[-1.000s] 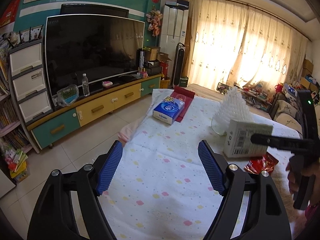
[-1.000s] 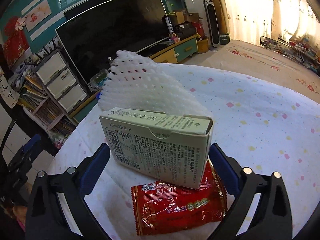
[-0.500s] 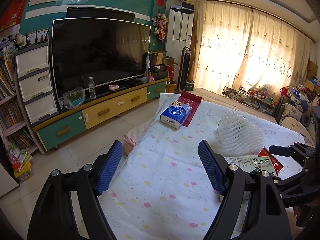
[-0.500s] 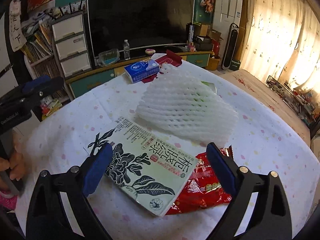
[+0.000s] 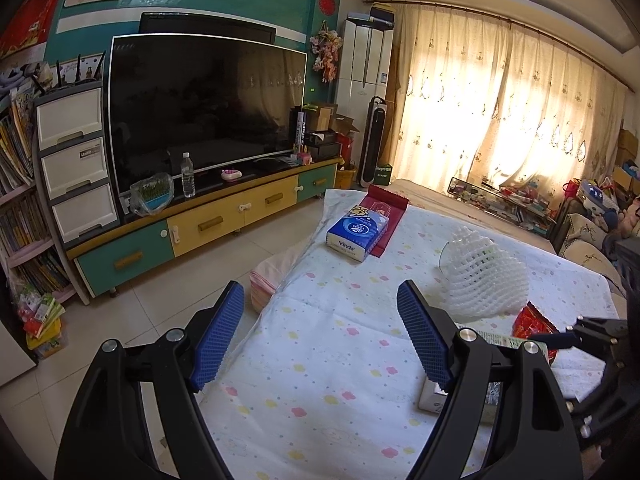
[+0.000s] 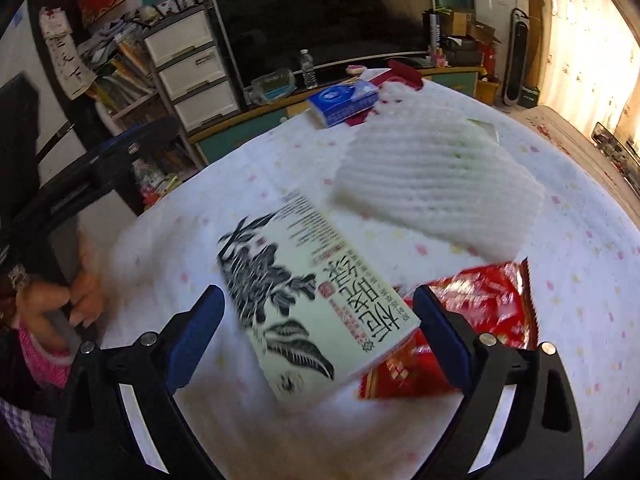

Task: Collect trash
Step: 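Lift the tea box and carry it over the yellow bin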

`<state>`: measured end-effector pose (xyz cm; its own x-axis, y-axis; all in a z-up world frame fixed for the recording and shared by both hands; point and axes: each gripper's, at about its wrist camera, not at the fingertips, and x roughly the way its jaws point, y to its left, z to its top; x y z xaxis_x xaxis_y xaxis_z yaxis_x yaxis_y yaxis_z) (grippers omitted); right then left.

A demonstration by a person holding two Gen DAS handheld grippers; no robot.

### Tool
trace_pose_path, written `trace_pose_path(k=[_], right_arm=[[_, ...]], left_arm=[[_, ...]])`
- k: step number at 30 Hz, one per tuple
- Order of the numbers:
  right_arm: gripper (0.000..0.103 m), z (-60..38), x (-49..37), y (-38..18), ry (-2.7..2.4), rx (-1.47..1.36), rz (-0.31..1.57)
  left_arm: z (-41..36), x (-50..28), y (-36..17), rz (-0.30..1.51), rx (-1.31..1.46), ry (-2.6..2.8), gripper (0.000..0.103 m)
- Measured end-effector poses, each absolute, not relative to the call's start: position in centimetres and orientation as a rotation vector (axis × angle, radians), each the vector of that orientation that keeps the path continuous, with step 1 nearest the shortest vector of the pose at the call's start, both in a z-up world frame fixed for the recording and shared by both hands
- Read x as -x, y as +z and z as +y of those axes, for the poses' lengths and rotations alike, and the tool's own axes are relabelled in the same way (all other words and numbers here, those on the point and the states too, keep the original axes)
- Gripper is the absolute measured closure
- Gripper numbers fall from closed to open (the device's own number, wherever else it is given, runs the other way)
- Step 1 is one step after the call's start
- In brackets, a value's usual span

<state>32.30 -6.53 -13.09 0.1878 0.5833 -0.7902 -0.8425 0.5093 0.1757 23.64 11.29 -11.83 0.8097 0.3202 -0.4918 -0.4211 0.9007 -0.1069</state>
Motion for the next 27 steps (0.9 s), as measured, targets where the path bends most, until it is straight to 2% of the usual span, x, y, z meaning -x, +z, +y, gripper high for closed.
trace_pose_path(k=[6, 12, 14, 15, 17, 27], right_arm=[[0.013, -5.6, -28.0, -13.6, 1.047, 0.423, 0.913], [0.013, -3.6, -28.4, -14.1, 0.953, 0.423, 0.883], [0.018, -3.3, -28.8, -14.5, 0.926, 0.426, 0.892], [0.025, -3.3, -29.0, -14.9, 0.907, 0.432, 0.903], [0.032, -3.7, -28.9, -15.2, 0.896, 0.425, 0.908], [0.035, -9.3, -23.3, -14.3, 0.846, 0.323, 0.871]], left_arm=[[11.3, -23.5, -11.7, 0.472, 0.207, 0.416, 0.025], [11.4, -23.4, -11.7, 0.466, 0.203, 0.437, 0.024], [11.5, -23.5, -11.7, 0.469, 0.206, 0.437, 0.024], [11.5, -23.5, -11.7, 0.47, 0.206, 0.437, 0.024], [11.5, -23.6, -11.7, 0.472, 0.209, 0.434, 0.024], [10.9, -23.7, -11.8, 0.477, 0.184, 0.414, 0.024]])
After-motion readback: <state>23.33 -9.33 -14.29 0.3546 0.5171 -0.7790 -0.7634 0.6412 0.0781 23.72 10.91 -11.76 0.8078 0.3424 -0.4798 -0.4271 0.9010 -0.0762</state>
